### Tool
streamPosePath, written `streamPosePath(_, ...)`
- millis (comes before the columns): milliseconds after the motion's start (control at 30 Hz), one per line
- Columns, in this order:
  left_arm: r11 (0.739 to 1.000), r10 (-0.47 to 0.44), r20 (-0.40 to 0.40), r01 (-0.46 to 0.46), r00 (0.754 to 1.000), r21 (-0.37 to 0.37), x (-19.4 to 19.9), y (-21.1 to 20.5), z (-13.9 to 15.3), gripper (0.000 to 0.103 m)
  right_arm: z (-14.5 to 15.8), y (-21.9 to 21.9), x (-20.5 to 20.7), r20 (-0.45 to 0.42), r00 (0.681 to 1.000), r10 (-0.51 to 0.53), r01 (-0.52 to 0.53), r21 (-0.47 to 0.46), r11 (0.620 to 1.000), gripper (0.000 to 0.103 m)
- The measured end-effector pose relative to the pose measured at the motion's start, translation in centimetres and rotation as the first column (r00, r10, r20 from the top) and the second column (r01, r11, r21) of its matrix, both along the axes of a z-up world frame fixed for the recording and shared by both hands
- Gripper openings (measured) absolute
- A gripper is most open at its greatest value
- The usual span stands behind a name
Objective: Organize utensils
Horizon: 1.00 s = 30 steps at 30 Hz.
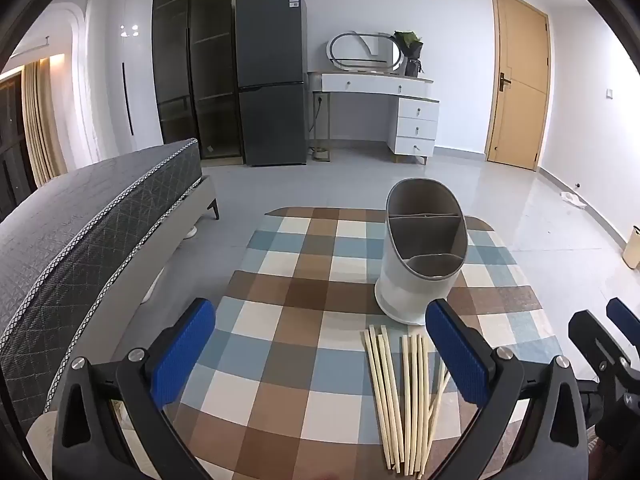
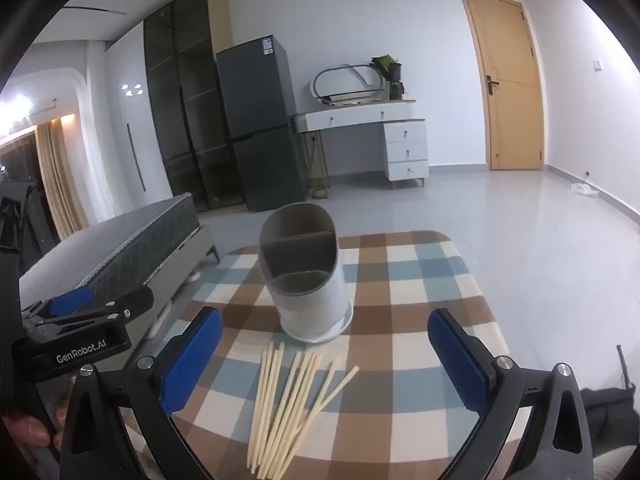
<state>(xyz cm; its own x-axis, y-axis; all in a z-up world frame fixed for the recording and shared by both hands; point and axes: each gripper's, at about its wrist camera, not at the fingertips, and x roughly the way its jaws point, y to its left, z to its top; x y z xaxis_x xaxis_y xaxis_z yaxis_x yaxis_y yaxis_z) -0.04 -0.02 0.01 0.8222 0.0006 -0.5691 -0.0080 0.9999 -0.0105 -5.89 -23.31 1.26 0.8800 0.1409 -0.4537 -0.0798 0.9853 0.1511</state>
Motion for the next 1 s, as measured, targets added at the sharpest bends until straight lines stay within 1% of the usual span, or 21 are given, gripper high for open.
streamPosePath(67,1.000,0.011,-0.002,-0.011,1.000,0.014,0.0,0.0,0.0,0.102,0.0,0.0,-0.1,0.007,1.000,0.005,-0.005,0.005,1.000,0.103)
streamPosePath(167,1.000,0.007,-0.024,-0.007,1.000,-0.002,0.1,0.3,-0.1,0.102,0.1,0.1,-0.4,0.008,1.000,0.010,-0.010,0.001,1.000,0.103)
streamPosePath(200,1.000,0.007,-0.027,-0.007,1.000,0.001,0.3,-0.6,-0.5,0.102,0.0,-0.2,-0.2,0.001,1.000,0.004,-0.004,0.008,1.000,0.103)
streamPosePath(267,1.000,0.011,-0.032,-0.011,0.999,0.008,0.4,-0.8,-0.7,0.102,0.0,-0.4,0.1,-0.013,1.000,-0.002,0.002,0.019,1.000,0.103)
streamPosePath(367,1.000,0.016,-0.029,-0.016,0.999,0.010,0.1,-1.2,-0.6,0.102,-0.3,-0.5,0.5,-0.007,1.000,-0.014,0.014,0.015,1.000,0.103)
streamPosePath(433,1.000,0.006,-0.033,-0.006,0.999,0.010,0.3,-0.3,-0.6,0.102,-0.1,-0.5,-0.1,0.001,1.000,-0.019,0.019,0.018,1.000,0.103)
streamPosePath(867,1.000,0.007,-0.040,-0.007,0.999,0.001,0.6,-0.1,-0.7,0.102,0.0,-0.7,-0.2,-0.001,1.000,-0.026,0.027,0.024,0.999,0.103)
streamPosePath(1000,1.000,0.002,-0.047,-0.003,0.999,-0.013,0.6,0.0,-0.7,0.102,0.1,-0.6,-0.3,0.002,0.999,-0.037,0.037,0.015,0.999,0.103)
